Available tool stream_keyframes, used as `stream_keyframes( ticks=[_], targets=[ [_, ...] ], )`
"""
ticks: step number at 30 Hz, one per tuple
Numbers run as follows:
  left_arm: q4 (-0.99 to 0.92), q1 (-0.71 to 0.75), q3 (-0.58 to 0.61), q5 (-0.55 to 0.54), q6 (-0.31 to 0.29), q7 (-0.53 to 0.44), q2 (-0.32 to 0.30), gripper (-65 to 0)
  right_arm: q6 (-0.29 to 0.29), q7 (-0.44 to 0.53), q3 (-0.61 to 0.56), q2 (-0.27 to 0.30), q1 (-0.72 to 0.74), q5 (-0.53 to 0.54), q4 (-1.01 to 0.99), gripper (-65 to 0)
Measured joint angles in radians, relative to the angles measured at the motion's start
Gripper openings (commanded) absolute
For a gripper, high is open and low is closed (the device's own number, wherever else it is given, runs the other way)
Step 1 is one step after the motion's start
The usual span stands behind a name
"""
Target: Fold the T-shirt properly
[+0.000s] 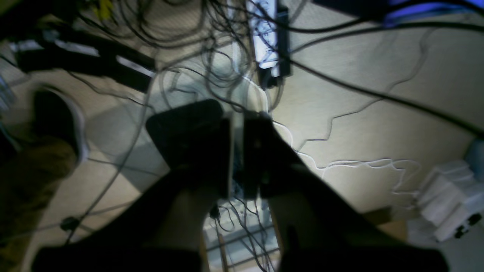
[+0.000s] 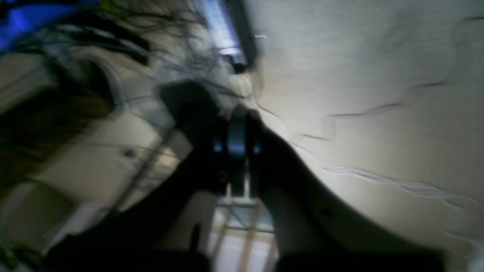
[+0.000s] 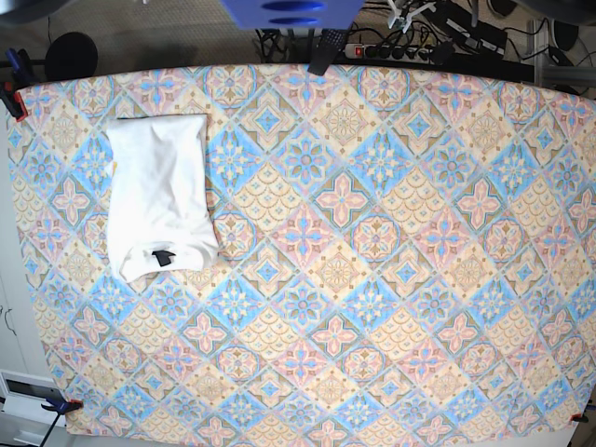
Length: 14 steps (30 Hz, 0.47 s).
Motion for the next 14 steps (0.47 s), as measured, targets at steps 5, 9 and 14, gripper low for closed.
stream_keyframes(
  ticks=[5, 9, 14],
  targets=[
    [-0.292, -0.122, 0.1, -0.001, 0.0, -0.206, 0.062, -61.9, 0.018, 0.091, -0.006, -0.036, 0.092, 0.005, -0.094, -65.0],
    [-0.375, -0.16, 0.125, -0.004, 0.001, -0.28, 0.099, -61.9, -0.07, 0.087, -0.004, -0.004, 0.097, 0.002, -0.121, -65.0],
    [-0.379, -0.166, 0.127, -0.004, -0.003, -0.282, 0.111, -61.6, -0.064, 0.087, -0.003, -0.004, 0.12, 0.004, -0.12, -65.0]
  ],
)
